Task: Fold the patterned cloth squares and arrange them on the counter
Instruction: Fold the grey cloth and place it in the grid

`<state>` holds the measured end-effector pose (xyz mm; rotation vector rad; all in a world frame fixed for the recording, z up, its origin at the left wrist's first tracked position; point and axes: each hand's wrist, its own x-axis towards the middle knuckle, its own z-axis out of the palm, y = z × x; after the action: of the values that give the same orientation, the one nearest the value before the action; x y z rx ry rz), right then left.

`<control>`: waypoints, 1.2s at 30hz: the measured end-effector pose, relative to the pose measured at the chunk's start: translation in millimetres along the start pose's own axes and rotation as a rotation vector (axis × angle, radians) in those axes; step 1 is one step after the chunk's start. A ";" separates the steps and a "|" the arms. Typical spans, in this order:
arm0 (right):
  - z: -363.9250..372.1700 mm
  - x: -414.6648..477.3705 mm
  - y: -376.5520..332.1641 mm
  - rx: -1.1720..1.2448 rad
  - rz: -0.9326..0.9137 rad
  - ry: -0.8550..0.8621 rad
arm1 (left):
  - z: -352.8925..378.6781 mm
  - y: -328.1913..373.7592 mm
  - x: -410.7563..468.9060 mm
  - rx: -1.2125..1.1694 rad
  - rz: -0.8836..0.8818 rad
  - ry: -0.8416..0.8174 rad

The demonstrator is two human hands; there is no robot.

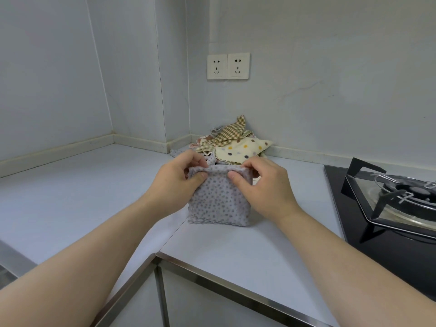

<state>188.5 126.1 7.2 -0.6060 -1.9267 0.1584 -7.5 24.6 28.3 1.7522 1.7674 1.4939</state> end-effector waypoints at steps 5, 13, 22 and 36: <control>-1.6 3.3 0.8 -0.080 -0.106 0.084 | -4.7 5.7 0.6 0.157 0.062 -0.014; -1.6 3.8 -0.6 -0.121 -0.121 0.104 | -7.7 3.2 4.2 0.169 0.057 0.035; -1.7 2.9 -2.1 -0.111 -0.099 0.129 | -15.1 10.0 6.2 0.280 0.036 0.098; -4.6 4.8 -5.8 -0.078 -0.086 0.150 | -17.6 19.8 5.2 0.198 0.156 0.155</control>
<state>189.1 122.7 15.3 -0.5692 -1.8159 -0.0166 -10.3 15.8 53.7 1.9577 1.9539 1.6026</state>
